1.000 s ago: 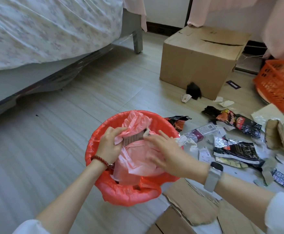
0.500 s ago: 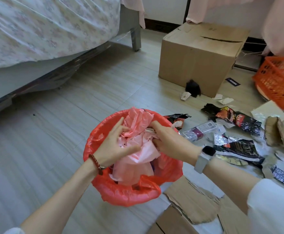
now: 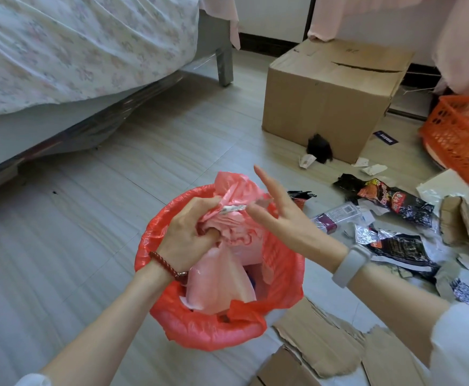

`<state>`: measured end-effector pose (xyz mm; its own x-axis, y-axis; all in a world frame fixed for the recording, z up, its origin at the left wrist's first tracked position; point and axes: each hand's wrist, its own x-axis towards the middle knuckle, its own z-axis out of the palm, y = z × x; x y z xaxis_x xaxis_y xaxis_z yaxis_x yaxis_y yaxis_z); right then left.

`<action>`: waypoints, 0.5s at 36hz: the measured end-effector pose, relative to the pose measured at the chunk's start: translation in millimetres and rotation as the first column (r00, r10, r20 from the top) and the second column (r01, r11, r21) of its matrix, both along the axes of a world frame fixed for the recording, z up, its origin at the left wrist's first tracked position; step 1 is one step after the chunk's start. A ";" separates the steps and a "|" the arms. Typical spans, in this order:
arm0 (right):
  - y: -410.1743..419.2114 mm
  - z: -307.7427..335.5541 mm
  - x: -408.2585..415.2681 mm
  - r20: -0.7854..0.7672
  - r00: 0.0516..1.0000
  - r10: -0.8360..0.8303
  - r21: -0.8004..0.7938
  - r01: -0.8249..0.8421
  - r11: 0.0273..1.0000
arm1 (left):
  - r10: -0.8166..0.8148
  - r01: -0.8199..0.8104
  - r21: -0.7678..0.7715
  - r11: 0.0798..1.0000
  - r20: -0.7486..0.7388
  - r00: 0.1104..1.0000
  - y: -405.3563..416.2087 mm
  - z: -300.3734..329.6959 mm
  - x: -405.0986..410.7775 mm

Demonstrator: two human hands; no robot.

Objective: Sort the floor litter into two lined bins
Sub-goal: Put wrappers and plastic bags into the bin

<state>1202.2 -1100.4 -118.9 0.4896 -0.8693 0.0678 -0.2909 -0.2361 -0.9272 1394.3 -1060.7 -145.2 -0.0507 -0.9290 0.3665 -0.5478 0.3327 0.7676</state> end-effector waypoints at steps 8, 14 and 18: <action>-3.3 -35.0 15.1 -0.531 0.842 0.094 -0.319 -0.302 0.898 | -0.303 0.012 0.437 0.899 0.603 0.738 11.4 -30.2 9.5; -3.1 -83.6 27.2 -0.876 0.448 0.180 -0.139 -0.592 0.794 | -0.610 -0.107 0.683 0.722 0.702 0.368 18.8 -32.4 8.7; -1.9 -105.9 24.4 -0.912 0.326 0.250 0.002 -0.603 0.798 | -0.658 -0.112 0.714 0.691 0.686 0.311 16.3 -33.9 5.4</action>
<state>1226.6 -1102.2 -224.8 0.7333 -0.5342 -0.4206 -0.6276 -0.7698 -0.1164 1399.7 -1044.4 -179.0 -0.2573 -0.7187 -0.6459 -0.9322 0.3606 -0.0299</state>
